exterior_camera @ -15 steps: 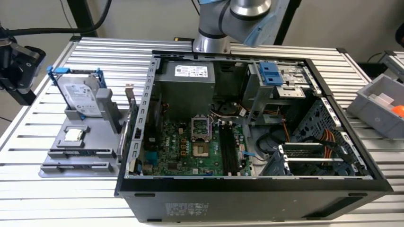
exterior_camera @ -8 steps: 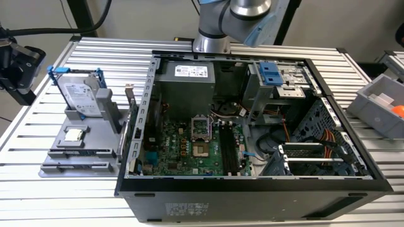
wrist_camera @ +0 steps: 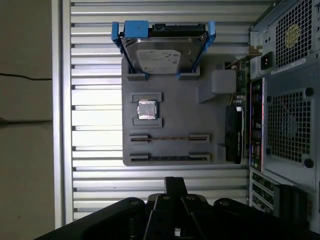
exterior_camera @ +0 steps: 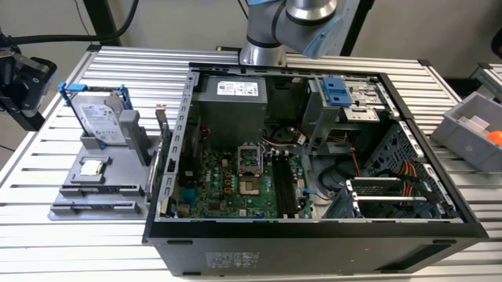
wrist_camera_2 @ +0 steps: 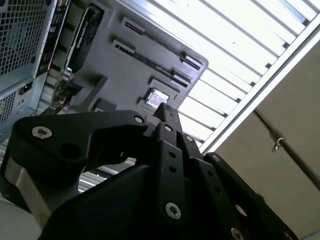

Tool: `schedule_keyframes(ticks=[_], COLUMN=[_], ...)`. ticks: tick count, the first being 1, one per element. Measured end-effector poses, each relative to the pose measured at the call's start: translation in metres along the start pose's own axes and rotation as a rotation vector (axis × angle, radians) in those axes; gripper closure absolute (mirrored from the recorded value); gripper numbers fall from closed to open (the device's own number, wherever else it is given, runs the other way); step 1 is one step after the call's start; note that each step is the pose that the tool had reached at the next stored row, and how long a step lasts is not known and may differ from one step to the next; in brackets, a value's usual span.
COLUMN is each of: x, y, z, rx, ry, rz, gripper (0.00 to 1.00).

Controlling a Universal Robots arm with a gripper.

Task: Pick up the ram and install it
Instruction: 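Reach for the ram, then pick up the ram and move it above insertion slot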

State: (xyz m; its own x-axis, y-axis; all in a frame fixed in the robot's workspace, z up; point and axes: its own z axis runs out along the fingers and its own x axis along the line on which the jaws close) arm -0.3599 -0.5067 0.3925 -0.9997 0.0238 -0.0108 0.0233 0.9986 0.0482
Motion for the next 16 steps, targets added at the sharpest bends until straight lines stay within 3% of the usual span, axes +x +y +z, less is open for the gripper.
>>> schedule_keyframes(ticks=[7,16], x=[0.0,0.0002], y=[0.0017,0.0032], z=[0.0001,0.0002], rx=[-0.0001,-0.0007], ry=[0.001,0.0048], rz=[-0.023,-0.101], gripper=[1.0,1.0])
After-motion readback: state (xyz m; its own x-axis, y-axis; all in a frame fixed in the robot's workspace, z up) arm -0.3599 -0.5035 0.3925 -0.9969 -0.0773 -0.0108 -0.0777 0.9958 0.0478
